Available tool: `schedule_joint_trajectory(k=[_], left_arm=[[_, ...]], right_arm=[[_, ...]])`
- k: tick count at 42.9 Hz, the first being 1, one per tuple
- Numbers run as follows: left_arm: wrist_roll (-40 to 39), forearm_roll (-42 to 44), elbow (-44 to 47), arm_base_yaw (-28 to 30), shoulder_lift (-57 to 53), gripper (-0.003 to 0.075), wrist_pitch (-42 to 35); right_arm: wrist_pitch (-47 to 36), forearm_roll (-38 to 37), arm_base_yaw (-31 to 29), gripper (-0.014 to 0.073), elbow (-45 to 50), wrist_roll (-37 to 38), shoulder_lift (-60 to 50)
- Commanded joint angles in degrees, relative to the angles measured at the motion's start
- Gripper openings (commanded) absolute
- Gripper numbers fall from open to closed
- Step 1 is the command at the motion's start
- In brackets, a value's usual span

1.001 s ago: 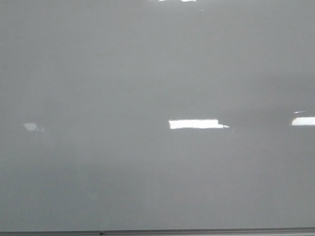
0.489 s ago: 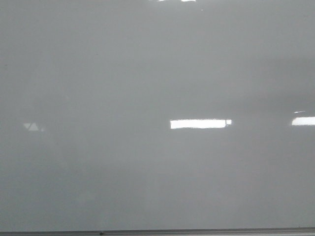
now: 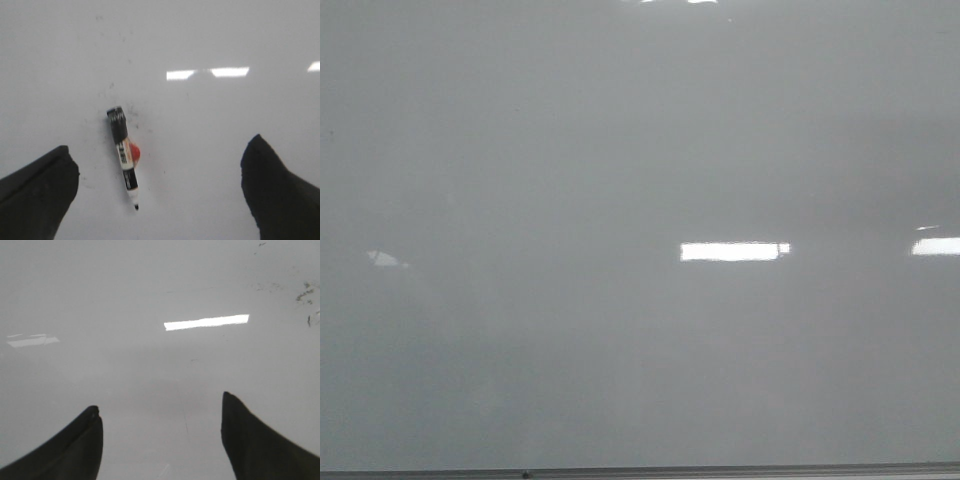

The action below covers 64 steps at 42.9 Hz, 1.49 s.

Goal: Write number 7 on whiteboard

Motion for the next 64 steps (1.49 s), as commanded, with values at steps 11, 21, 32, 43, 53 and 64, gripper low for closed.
schedule_joint_trajectory(k=[11,21,32,43,53,64], left_arm=[[-8.65,-0.18,-6.96,7.32,30.42,0.0636,-3.0],[-8.54,0.69,-10.73,7.82,44.58,0.0636,-12.19],[-8.54,0.69,-10.73,7.82,53.6,0.0636,-22.98],[-8.41,0.69,-10.73,7.82,56.97,0.0419,-28.91],[-8.41,1.01,-10.73,7.82,56.96,0.0125,-30.12],[-8.52,1.01,-11.75,7.82,56.08,0.0027,-23.47]], right_arm=[[-4.28,0.18,0.05,0.0526,-1.87,-0.1,1.02],[-4.2,0.18,0.05,0.0526,-1.87,-0.1,1.02],[-4.2,0.18,0.05,0.0526,-1.87,-0.1,1.02],[-4.25,0.18,0.05,0.0526,-1.87,-0.1,1.02],[-4.25,0.18,0.05,0.0526,-1.87,-0.1,1.02],[-4.25,0.18,0.05,0.0526,-1.87,-0.1,1.02]])
